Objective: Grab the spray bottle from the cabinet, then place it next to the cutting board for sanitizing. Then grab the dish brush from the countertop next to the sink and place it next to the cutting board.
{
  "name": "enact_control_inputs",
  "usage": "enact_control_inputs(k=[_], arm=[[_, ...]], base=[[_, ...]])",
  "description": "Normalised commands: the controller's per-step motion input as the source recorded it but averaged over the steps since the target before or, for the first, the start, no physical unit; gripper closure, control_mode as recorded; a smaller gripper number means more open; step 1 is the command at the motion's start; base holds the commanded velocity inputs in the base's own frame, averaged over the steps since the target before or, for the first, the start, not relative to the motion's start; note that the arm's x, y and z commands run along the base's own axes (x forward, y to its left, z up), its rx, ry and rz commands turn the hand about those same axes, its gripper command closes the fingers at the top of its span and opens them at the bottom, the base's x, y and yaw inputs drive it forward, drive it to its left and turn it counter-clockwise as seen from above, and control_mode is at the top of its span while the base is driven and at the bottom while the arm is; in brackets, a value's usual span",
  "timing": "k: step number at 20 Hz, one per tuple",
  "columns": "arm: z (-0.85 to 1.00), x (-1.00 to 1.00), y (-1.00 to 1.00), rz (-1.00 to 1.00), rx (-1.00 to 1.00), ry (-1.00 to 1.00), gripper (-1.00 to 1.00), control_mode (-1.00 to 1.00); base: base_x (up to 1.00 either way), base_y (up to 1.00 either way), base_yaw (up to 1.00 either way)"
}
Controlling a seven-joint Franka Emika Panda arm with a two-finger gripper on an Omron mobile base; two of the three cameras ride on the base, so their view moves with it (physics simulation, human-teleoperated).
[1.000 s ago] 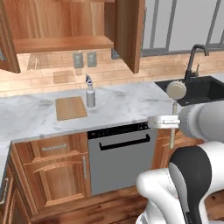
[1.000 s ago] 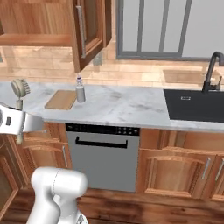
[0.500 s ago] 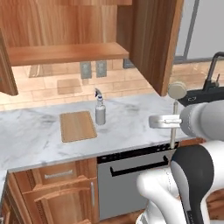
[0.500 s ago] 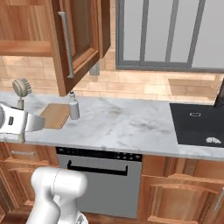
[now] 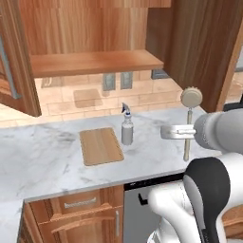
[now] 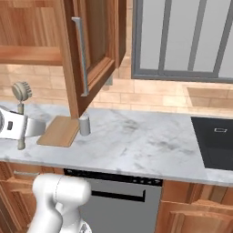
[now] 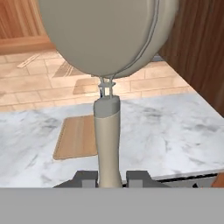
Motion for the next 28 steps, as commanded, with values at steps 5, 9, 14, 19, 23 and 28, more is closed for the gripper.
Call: enact_control_inputs(k=[5,9,14,19,23,28], arm=[[0.00,0.00,0.00,0.00,0.00,0.00,1.00,1.00],[0.00,0.00,0.00,0.00,0.00,0.00,1.00,1.00],[0.00,0.00,0.00,0.00,0.00,0.00,1.00,1.00],[-0.02,0.02,0.16,0.00,0.00,0.00,1.00,-1.00],[-0.11,0.01,0.98,0.04,0.00,0.00,1.00,-1.00],[-0.11,0.04,0.77,0.08,0.01,0.02,1.00,-1.00]], base=[[0.62,0.05,0.07],[0.63,0.52,0.08],[0.42,0.57,0.02],[0.30,0.55,0.00],[0.00,0.00,0.00],[0.00,0.00,0.00]])
